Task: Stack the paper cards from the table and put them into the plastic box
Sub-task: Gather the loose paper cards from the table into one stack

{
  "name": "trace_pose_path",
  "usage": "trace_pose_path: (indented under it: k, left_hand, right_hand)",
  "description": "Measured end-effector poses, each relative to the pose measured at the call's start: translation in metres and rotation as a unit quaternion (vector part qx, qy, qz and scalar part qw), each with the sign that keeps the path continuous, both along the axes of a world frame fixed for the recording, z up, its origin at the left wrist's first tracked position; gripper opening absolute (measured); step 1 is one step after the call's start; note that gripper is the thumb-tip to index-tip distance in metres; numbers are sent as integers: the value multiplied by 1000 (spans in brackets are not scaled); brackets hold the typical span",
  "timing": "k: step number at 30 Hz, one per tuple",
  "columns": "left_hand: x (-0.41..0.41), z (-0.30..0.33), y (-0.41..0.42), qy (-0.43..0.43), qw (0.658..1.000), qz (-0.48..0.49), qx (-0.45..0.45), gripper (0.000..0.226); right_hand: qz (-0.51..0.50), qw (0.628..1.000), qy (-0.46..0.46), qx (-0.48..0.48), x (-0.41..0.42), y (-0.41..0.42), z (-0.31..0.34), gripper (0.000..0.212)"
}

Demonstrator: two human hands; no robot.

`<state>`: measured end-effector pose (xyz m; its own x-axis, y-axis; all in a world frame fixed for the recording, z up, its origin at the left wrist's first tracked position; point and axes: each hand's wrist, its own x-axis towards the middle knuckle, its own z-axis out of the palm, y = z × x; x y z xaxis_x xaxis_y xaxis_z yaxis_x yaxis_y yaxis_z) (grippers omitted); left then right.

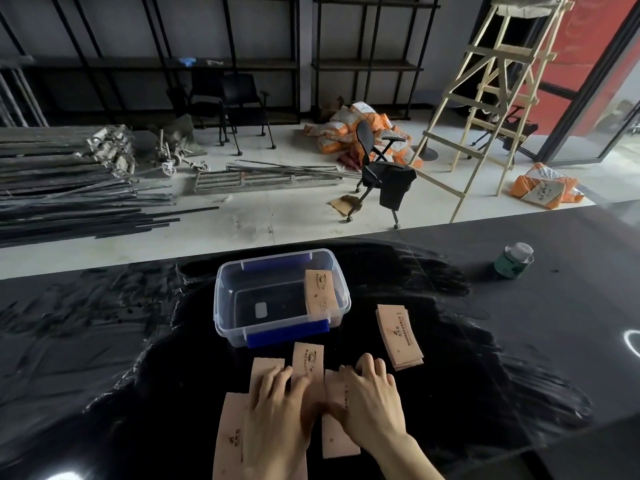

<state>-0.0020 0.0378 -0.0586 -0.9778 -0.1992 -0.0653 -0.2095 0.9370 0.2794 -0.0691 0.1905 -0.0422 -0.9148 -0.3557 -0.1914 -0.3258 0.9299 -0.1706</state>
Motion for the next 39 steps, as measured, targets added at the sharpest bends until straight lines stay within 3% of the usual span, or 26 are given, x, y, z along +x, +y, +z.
trace_pose_path:
  k: [6, 12, 16, 18, 21, 23, 26, 29, 32, 35, 39]
  left_hand:
    - [-7, 7, 5, -2, 998, 61, 13, 32]
    - [-21, 21, 18, -13, 992, 122, 21, 41]
    - [-29, 33, 17, -12, 980, 178, 90, 53]
    - [-29, 33, 11, 16, 967, 198, 159, 56]
    - [-29, 31, -1, 40, 937, 220, 267, 58]
    - [-31, 31, -6, 31, 931, 223, 287, 47]
    - [-33, 31, -10, 24, 905, 229, 358, 30]
    - [-33, 37, -11, -20, 820, 268, 505, 22]
    - [-34, 41, -9, -35, 730, 305, 610, 23]
    - [-31, 42, -1, -11, 712, 304, 633, 14]
    - [-25, 43, 5, 23, 762, 258, 593, 25]
  right_hand:
    - [4, 1000, -4, -13, -3, 1, 1, 71]
    - [25, 998, -61, 22, -1, 4, 8, 104]
    - [-40, 996, -76, -6, -5, -1, 15, 84]
    - [-87, 990, -93, -65, -11, 1, 19, 70]
    - [-145, 970, -90, -176, -22, 8, 23, 52]
    - [-172, 949, -76, -253, -29, 13, 27, 50]
    - [-243, 873, -116, -405, -36, 16, 36, 49]
    - [-288, 785, -204, -509, -38, 14, 44, 38]
    - [-298, 757, -237, -531, -33, 7, 43, 31]
    - [-312, 766, -207, -522, -27, -3, 39, 28]
    - [-299, 776, -192, -521, -22, -14, 37, 31]
